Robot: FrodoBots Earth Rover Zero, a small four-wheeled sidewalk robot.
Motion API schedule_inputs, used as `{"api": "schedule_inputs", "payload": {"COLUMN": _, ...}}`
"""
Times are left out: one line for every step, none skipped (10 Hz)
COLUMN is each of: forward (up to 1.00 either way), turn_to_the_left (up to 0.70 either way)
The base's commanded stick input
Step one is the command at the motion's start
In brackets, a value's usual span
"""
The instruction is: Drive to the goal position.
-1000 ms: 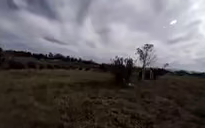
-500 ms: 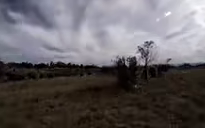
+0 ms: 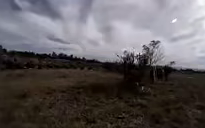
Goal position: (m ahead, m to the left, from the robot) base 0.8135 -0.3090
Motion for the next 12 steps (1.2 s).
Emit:
{"api": "schedule_inputs", "payload": {"forward": 0.70, "turn_to_the_left": 0.00}}
{"api": "schedule_inputs", "payload": {"forward": 0.70, "turn_to_the_left": 0.00}}
{"api": "schedule_inputs", "payload": {"forward": 0.70, "turn_to_the_left": 0.00}}
{"api": "schedule_inputs", "payload": {"forward": 0.70, "turn_to_the_left": 0.00}}
{"api": "schedule_inputs", "payload": {"forward": 0.46, "turn_to_the_left": 0.00}}
{"api": "schedule_inputs", "payload": {"forward": 0.08, "turn_to_the_left": 0.00}}
{"api": "schedule_inputs", "payload": {"forward": 0.00, "turn_to_the_left": 0.00}}
{"api": "schedule_inputs", "payload": {"forward": 0.00, "turn_to_the_left": 0.00}}
{"api": "schedule_inputs", "payload": {"forward": 0.00, "turn_to_the_left": 0.00}}
{"api": "schedule_inputs", "payload": {"forward": 0.00, "turn_to_the_left": 0.00}}
{"api": "schedule_inputs", "payload": {"forward": 0.00, "turn_to_the_left": 0.00}}
{"api": "schedule_inputs", "payload": {"forward": 0.00, "turn_to_the_left": 0.00}}
